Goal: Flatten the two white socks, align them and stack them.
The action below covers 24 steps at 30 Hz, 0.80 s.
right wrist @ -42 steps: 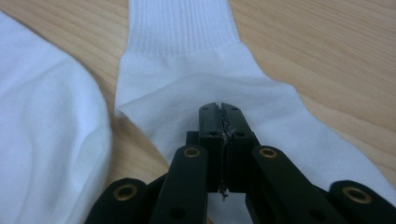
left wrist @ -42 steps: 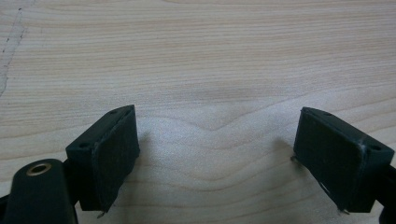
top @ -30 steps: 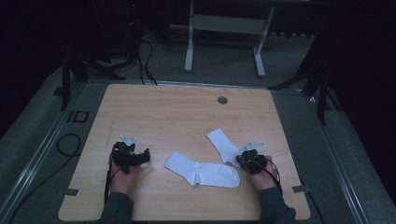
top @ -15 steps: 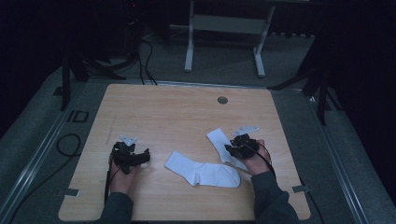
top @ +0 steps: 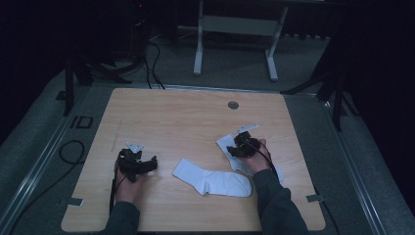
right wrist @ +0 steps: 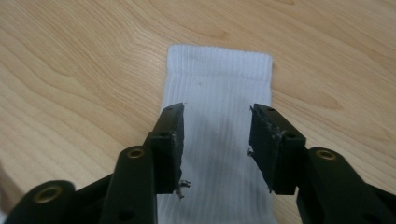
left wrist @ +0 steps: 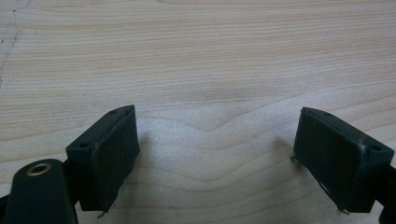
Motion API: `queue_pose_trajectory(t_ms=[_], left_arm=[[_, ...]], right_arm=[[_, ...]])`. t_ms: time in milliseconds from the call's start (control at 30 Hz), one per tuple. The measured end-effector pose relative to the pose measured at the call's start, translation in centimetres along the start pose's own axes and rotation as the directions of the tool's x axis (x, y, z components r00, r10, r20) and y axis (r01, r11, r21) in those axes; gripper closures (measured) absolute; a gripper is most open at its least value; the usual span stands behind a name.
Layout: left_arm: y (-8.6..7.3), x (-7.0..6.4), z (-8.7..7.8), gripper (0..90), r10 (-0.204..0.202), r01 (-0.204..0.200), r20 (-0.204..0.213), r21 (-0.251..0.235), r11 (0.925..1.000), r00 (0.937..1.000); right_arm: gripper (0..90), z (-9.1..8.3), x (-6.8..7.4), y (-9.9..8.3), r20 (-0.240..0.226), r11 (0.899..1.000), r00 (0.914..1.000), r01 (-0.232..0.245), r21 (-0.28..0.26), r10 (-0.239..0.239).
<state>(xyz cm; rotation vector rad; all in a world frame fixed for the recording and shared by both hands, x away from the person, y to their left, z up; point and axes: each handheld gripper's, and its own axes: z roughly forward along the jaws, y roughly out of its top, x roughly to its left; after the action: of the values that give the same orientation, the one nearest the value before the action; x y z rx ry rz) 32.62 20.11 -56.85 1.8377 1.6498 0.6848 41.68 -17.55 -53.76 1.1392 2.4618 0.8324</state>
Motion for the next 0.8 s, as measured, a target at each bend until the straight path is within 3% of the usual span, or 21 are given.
queue_pose_trajectory(t_ms=[467, 567, 667, 733, 800], left_arm=[[0.01, 0.0, 0.01, 14.0, -0.001, 0.001, 0.0, -0.001, 1.0, 1.0], [0.01, 0.0, 0.01, 13.9, -0.001, 0.001, 0.0, -0.001, 1.0, 1.0], [0.0, 0.0, 0.01, 14.0, -0.001, 0.001, 0.0, -0.001, 1.0, 1.0], [0.0, 0.0, 0.01, 14.0, -0.001, 0.001, 0.0, -0.001, 1.0, 1.0], [0.0, 0.0, 0.01, 14.0, -0.001, 0.001, 0.0, -0.001, 1.0, 1.0]], right_arm=[[52.3, 1.02, -0.5, -0.06, -0.002, 0.999, 0.9996, -0.029, 0.022, 0.029], [51.3, 0.67, -0.45, -0.06, -0.012, 1.0, 0.9995, -0.03, -0.001, 0.03], [50.2, 0.98, -0.05, -0.09, -0.021, 0.999, 0.9998, 0.001, 0.033, 0.0], [52.1, 1.04, 0.05, -0.09, -0.016, 0.999, 0.9999, -0.005, 0.036, 0.006], [65.8, 0.84, 0.08, -0.06, -0.018, 0.999, 0.9998, 0.009, 0.05, -0.008]])
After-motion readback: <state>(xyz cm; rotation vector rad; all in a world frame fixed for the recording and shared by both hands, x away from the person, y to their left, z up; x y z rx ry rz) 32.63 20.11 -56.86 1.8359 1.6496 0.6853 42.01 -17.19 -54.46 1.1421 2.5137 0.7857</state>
